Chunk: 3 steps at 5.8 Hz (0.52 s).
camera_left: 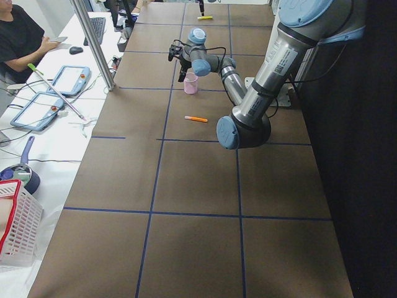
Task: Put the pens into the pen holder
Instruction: 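Raise the left gripper away from the holder while the right gripper grasps the yellow marker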
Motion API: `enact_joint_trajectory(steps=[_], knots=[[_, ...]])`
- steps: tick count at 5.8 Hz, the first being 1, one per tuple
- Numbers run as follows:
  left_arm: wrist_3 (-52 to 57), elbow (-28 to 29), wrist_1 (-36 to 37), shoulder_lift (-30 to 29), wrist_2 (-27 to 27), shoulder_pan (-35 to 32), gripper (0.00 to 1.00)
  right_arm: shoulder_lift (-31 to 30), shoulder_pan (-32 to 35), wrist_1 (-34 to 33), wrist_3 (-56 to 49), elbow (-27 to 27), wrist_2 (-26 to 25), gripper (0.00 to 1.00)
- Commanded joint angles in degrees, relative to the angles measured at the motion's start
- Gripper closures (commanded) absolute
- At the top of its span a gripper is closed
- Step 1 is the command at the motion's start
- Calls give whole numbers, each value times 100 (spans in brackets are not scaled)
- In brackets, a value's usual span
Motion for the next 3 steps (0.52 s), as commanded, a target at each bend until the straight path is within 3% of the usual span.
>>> enact_joint_trajectory(steps=[1, 3], knots=[[-22, -47, 0, 2, 0, 1, 7, 254, -303, 26, 77, -285, -86, 30], [-22, -56, 0, 2, 0, -8, 7, 247, -305, 34, -370, -444, -183, 30]])
